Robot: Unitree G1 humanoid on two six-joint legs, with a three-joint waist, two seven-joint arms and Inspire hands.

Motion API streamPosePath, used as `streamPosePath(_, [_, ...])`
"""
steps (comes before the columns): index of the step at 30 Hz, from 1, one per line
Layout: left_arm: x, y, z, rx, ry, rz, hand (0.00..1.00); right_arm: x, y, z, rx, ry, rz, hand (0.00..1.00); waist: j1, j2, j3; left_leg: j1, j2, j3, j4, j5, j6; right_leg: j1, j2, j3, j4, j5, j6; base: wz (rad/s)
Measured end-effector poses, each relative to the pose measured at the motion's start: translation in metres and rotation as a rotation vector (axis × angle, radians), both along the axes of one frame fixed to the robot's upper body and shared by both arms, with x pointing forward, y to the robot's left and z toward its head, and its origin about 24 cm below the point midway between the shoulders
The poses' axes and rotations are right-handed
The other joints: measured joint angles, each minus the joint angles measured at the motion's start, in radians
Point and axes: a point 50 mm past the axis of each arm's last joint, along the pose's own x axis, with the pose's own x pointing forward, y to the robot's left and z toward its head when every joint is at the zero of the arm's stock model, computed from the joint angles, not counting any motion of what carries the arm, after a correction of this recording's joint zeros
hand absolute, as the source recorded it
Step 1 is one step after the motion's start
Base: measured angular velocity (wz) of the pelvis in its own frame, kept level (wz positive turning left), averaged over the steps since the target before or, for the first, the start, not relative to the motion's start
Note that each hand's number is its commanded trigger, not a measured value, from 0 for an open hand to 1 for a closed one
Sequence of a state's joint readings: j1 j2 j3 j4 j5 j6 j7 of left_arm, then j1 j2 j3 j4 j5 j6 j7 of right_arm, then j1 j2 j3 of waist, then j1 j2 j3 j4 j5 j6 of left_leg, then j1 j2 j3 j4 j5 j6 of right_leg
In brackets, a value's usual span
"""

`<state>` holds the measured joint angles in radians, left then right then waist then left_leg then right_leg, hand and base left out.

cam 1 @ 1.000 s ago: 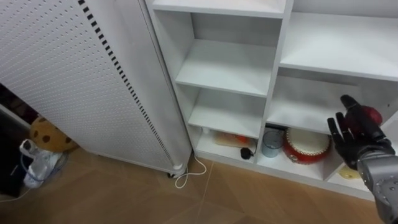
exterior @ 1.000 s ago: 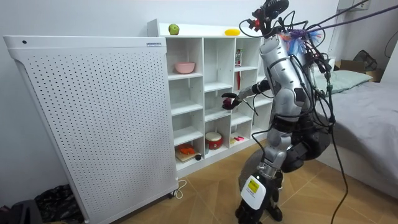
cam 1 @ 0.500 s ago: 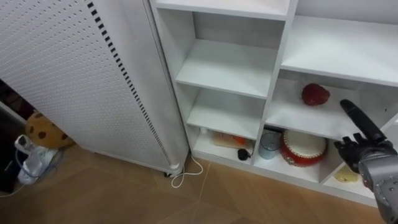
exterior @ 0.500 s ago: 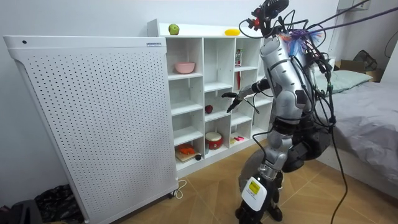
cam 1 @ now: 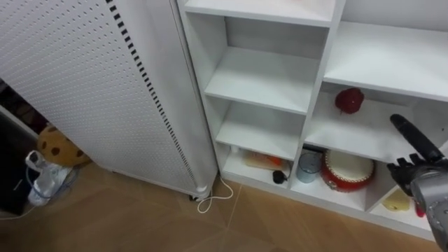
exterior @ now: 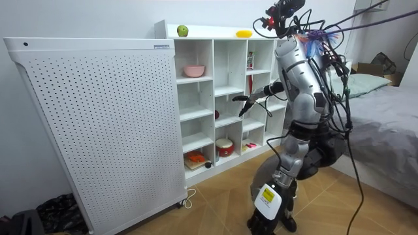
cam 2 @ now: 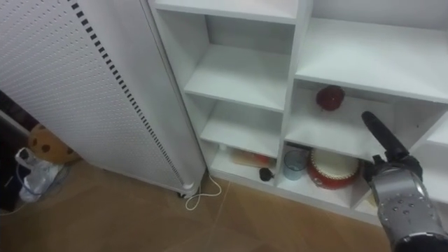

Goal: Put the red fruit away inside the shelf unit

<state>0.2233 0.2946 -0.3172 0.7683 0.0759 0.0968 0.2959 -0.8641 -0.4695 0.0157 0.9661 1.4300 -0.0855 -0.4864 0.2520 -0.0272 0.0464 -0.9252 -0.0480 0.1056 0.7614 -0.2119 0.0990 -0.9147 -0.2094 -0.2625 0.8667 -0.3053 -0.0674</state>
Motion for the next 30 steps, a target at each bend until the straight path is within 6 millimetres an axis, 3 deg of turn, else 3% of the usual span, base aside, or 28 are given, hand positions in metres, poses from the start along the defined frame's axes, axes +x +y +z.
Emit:
streamPosePath(4, [-0.002, 0.000, -0.001, 0.000, 0.015, -0.004, 0.00, -0.002, 0.001, -0.009, -0.088, 0.006, 0.054, 0.00, 0.003, 0.002, 0.0010, 0.034, 0.003, -0.004, -0.011, -0.003, -0.005, 0.037, 0.006, -0.003, -0.014, -0.006, -0.004, 0.00])
streamPosePath(9, [-0.007, 0.000, -0.003, -0.014, 0.073, -0.063, 0.00, -0.019, -0.011, -0.054, -0.130, 0.115, 0.117, 0.00, 0.012, 0.005, 0.0034, 0.105, 0.001, -0.023, -0.042, -0.006, -0.013, 0.121, 0.008, -0.030, -0.055, -0.009, -0.003, 0.06])
streamPosePath(12, [-0.008, 0.002, -0.004, -0.017, 0.095, -0.081, 0.00, -0.041, -0.018, -0.091, -0.182, 0.210, 0.187, 0.00, 0.022, 0.012, 0.0078, 0.144, 0.005, -0.038, -0.055, -0.008, -0.018, 0.172, 0.020, -0.042, -0.085, -0.006, -0.001, 0.04])
streamPosePath(14, [-0.014, 0.006, -0.008, -0.016, 0.148, -0.073, 0.00, -0.070, -0.021, -0.129, -0.236, 0.350, 0.278, 0.00, 0.028, 0.010, 0.0099, 0.198, 0.001, -0.038, -0.084, -0.009, -0.019, 0.222, 0.022, -0.040, -0.107, -0.008, 0.001, 0.00])
streamPosePath(18, [-0.023, 0.013, -0.012, -0.012, 0.216, -0.051, 0.00, -0.101, -0.017, -0.164, -0.282, 0.473, 0.417, 0.00, 0.029, 0.013, 0.0101, 0.264, 0.007, -0.038, -0.113, -0.015, -0.021, 0.290, 0.034, -0.044, -0.147, -0.001, 0.007, -0.08])
streamPosePath(24, [-0.011, 0.017, -0.012, -0.003, 0.183, -0.010, 0.00, -0.153, 0.018, -0.222, -0.220, 0.607, 0.588, 0.00, -0.017, 0.013, 0.0080, 0.401, 0.026, -0.066, -0.191, -0.018, -0.036, 0.460, 0.075, -0.082, -0.279, 0.019, 0.008, 0.06])
streamPosePath(26, [-0.010, 0.015, -0.012, -0.010, 0.167, -0.004, 0.00, -0.184, 0.029, -0.244, -0.172, 0.666, 0.632, 0.00, -0.051, 0.015, -0.0082, 0.463, 0.023, -0.077, -0.235, -0.017, -0.037, 0.531, 0.084, -0.095, -0.335, 0.025, 0.016, 0.13])
streamPosePath(27, [-0.011, 0.015, -0.012, -0.013, 0.157, 0.016, 0.00, -0.193, 0.030, -0.248, -0.165, 0.687, 0.643, 0.00, -0.058, 0.018, -0.0117, 0.483, 0.024, -0.077, -0.250, -0.016, -0.037, 0.554, 0.090, -0.096, -0.358, 0.031, 0.020, 0.00])
streamPosePath(29, [-0.020, 0.014, -0.013, -0.004, 0.138, 0.082, 0.00, -0.233, 0.033, -0.266, -0.123, 0.769, 0.663, 0.00, -0.082, 0.018, -0.0286, 0.569, 0.024, -0.075, -0.314, -0.014, -0.037, 0.646, 0.106, -0.097, -0.439, 0.047, 0.034, 0.00])
streamPosePath(30, [-0.024, 0.014, -0.014, -0.002, 0.139, 0.097, 0.00, -0.242, 0.034, -0.269, -0.108, 0.787, 0.661, 0.00, -0.092, 0.015, -0.0328, 0.591, 0.022, -0.075, -0.330, -0.013, -0.037, 0.667, 0.107, -0.098, -0.454, 0.049, 0.037, 0.00])
